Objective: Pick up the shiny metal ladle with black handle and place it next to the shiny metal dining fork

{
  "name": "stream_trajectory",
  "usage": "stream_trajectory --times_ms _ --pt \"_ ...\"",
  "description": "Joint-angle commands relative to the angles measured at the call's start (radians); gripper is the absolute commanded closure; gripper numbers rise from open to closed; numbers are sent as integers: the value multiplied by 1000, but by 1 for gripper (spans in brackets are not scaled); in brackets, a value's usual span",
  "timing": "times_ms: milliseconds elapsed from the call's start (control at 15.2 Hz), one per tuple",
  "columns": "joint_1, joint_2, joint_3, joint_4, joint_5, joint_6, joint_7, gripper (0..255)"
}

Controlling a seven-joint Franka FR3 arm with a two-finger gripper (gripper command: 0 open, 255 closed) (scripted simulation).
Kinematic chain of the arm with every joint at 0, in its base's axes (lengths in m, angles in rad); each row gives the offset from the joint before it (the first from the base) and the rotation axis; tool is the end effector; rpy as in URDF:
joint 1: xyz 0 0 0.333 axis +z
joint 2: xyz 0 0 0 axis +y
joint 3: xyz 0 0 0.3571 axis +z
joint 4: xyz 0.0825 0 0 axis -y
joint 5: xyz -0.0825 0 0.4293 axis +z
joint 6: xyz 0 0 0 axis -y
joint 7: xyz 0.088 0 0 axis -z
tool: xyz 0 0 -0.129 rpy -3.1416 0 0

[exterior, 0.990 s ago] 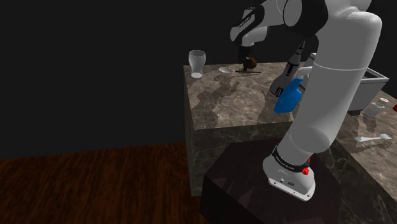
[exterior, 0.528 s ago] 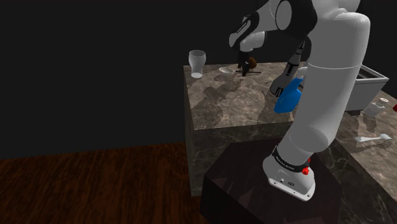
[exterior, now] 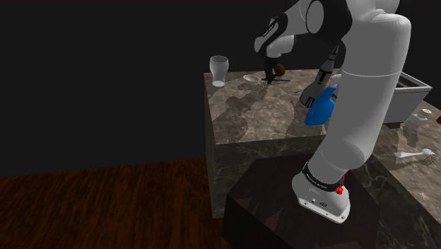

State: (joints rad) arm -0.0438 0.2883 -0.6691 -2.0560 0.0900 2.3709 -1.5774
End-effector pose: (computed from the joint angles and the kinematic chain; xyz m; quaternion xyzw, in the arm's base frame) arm 0.4919 -0.4073 0.3223 0.9126 0.4025 -0.0313 0.0650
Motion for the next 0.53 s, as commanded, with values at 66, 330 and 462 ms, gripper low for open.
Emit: stream_trajectory --times_ms 66,330,462 --pt "0 3 1 0 1 5 0 255" --pt "1 -1 -1 -4 -2 7 1 255" --pt "0 2 0 0 0 5 0 255"
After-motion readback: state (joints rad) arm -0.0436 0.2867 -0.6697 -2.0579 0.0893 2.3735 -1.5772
